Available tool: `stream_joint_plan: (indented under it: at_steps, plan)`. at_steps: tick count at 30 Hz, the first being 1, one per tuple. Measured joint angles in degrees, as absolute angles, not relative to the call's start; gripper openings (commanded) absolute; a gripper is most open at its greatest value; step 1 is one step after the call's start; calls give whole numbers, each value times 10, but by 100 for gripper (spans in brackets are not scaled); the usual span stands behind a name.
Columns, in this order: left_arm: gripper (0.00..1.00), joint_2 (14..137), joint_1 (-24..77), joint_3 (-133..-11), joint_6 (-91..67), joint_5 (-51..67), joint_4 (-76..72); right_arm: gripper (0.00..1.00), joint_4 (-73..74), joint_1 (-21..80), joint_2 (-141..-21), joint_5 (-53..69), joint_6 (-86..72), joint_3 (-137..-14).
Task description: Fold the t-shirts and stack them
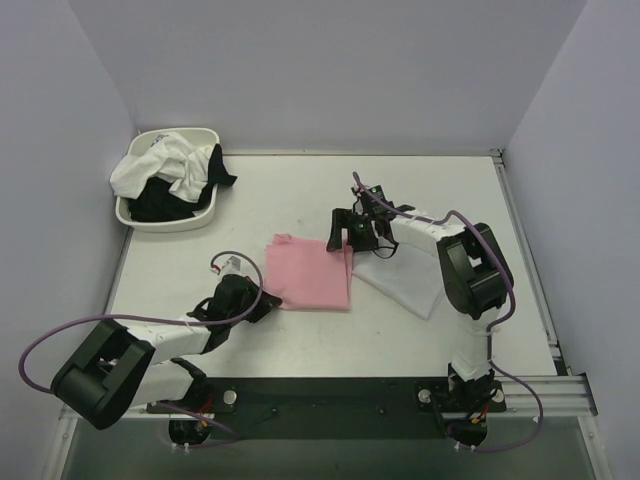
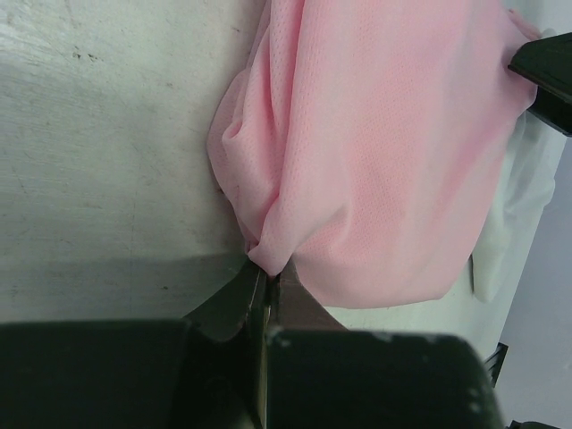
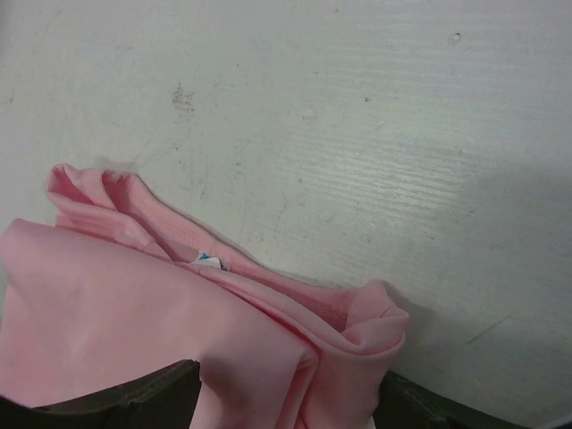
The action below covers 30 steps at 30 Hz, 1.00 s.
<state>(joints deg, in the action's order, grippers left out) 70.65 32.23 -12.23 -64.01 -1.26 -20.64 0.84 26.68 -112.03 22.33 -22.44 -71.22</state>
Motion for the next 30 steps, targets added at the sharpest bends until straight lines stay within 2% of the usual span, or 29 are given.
stream_joint_plan:
  at_steps: [1,3,4,6,7,9,20,30]
  plan:
    - [0,706,321,-122,-640,-12,-206,66,2,267,-1121,224,-225,-710]
    - [0,705,320,-121,-638,-12,-206,48,-12,267,-1122,226,-228,-703]
    - [0,705,318,-120,-639,-11,-206,36,-20,267,-1122,226,-229,-698]
    - [0,703,315,-119,-638,-10,-206,23,-28,267,-1123,228,-230,-691]
    - [0,702,314,-119,-638,-9,-206,10,-28,267,-1123,227,-231,-689]
    - [0,701,312,-117,-638,-9,-208,0,-28,267,-1124,228,-235,-681]
    - [0,703,309,-134,-623,-6,-184,0,-12,276,-1114,208,-245,-678]
    - [0,700,309,-303,-531,-14,-13,0,94,283,-1011,164,-237,-776]
